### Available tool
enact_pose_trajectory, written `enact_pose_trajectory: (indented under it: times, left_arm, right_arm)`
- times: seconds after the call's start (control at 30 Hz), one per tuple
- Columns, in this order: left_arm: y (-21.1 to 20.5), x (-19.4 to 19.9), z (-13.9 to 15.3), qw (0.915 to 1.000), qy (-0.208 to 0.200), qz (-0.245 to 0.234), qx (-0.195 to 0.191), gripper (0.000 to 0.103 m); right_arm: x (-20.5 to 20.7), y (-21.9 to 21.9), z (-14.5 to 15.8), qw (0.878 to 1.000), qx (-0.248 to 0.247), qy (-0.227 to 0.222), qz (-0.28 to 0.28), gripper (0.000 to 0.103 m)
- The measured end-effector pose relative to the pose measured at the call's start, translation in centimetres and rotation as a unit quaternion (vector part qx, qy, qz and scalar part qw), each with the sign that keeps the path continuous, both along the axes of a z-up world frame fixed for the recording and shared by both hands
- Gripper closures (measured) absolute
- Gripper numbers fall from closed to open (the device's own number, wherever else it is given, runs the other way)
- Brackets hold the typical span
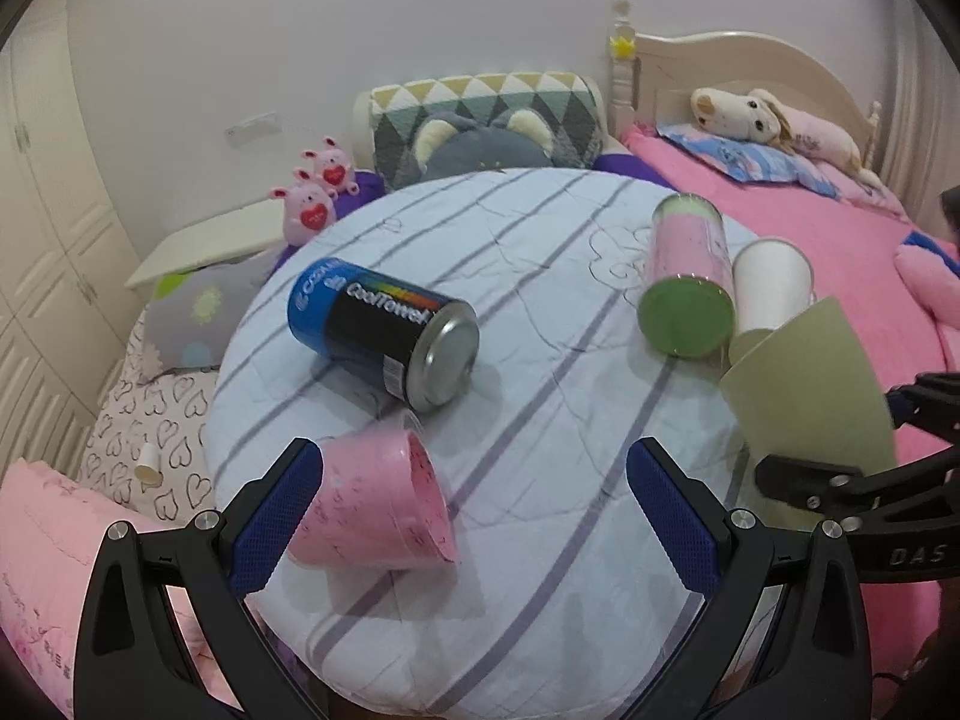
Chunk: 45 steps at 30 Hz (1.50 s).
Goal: Flip cup upright
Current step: 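Lift the pale green cup with the right gripper, then rotate the held green cup with the right gripper, opening upward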
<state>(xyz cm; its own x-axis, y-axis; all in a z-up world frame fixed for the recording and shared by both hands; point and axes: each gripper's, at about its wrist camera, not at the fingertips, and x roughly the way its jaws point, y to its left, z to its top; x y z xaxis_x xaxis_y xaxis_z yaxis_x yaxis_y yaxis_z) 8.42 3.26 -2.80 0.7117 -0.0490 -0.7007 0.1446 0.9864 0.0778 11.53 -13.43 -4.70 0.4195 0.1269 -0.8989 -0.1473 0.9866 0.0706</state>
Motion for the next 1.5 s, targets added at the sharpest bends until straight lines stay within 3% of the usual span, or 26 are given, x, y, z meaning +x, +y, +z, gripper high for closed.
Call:
enact_pose_trajectory:
  times: [0.1,0.37,1.0,1.5]
  left_arm:
    - [0.0,-0.1,-0.1,1.0000,0.001,0.000,0.000,0.001]
    - [0.0,-0.4,0.0,1.0000,0.002,0.001,-0.005,0.001]
    - [-3.2,-1.5,0.9,0.9997,-0.006,-0.005,-0.025,0.001]
    - [-8.2,-2.2,2.7,0.9981,0.004,-0.022,-0.057,0.001]
  right_arm:
    - [0.4,-0.4,-1.1,0.999,0.017,0.028,-0.009,0.024]
    - [-0.7,-1.1,1.0,1.000,0.026,-0.011,-0.013,0.023]
    - [-2.0,-2.1,2.9,0.999,0.027,-0.028,0.014,0.023]
    - [-2.5,-8.0,4.5,0.996,0.049,-0.068,0.010,0.023]
